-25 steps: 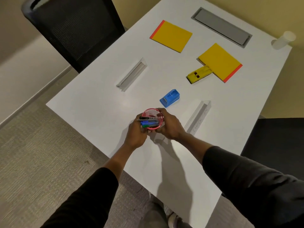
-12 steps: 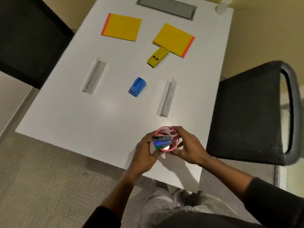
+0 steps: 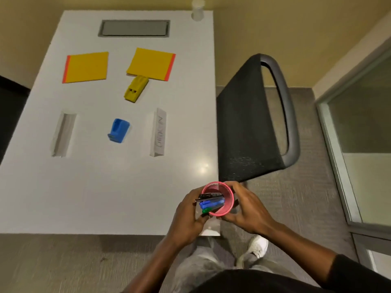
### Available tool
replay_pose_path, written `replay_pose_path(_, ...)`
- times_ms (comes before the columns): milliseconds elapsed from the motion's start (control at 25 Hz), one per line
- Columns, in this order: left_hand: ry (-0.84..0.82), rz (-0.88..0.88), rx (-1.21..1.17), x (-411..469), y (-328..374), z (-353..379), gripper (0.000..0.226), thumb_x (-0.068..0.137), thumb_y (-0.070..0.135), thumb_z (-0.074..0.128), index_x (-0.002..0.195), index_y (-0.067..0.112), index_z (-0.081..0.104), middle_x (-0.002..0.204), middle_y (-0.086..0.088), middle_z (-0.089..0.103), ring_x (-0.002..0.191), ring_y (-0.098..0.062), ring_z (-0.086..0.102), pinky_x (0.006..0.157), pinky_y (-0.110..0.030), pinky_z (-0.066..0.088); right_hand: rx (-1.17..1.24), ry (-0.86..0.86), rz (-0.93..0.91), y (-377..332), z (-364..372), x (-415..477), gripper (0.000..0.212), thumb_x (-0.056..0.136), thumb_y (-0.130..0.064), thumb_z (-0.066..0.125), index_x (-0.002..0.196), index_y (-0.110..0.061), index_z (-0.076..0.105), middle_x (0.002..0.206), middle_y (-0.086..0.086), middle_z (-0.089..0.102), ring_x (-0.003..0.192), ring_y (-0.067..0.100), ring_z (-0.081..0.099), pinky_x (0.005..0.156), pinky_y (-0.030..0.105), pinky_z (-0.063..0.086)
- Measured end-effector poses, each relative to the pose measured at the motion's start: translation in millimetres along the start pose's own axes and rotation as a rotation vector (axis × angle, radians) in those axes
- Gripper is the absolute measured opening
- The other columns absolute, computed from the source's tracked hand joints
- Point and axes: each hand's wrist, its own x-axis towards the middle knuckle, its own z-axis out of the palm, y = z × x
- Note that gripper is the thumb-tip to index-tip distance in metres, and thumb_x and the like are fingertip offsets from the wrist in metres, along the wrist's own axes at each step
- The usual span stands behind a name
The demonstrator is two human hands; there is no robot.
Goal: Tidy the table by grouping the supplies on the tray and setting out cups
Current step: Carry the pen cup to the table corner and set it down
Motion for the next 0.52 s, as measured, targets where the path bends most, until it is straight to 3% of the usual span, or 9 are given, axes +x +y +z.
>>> replay_pose_path(80,-0.029,0.006,0.018,-0.2,17.6,21.7,0.065,0.088,0.033,0.085,0.136,0.057,0.049,0.131,0.032,0.062,0.124,0.011,0.059,0.103,-0.012,0.051,0.040,0.028,0.012,17.8,-13.9,-21.5,0.079,0.073,-0.069,0.080,0.137,-0.033,0.051,0.127,-0.020,0.061,0.114,0.000,0.061,0.089,0.023,0.056)
replay_pose_path(240,-0.020,0.029,0.050,-11.1,64.3,94.2,0.062,0.088,0.023,0.084,0.143,0.035,0.057,0.135,0.019,0.068,0.124,0.004,0.064,0.108,-0.025,0.054,0.055,0.048,-0.008,66.9,-63.0,-73.2,0.072,0.073,-0.060,0.084,0.132,-0.032,0.053,0.123,-0.018,0.061,0.110,-0.001,0.061,0.086,0.016,0.050)
replay_pose_path(440,0.008,0.067,0.099,-16.0,125.1,179.7,0.065,0.087,0.009,0.084,0.133,0.045,0.055,0.125,0.030,0.063,0.117,0.019,0.059,0.099,-0.006,0.047,0.026,0.081,-0.034,126.2,-123.8,-127.2,0.072,0.073,-0.063,0.081,0.131,-0.030,0.054,0.121,-0.017,0.062,0.109,0.001,0.062,0.087,0.025,0.055)
replay_pose_path(520,-0.022,0.093,0.135,-12.1,145.6,208.7,0.070,0.086,0.005,0.083,0.133,0.047,0.054,0.128,0.027,0.063,0.120,0.020,0.057,0.103,-0.006,0.046,0.014,0.109,-0.021,146.4,-149.2,-151.3,0.072,0.072,-0.060,0.081,0.131,-0.029,0.054,0.122,-0.016,0.062,0.109,0.002,0.061,0.087,0.027,0.055)
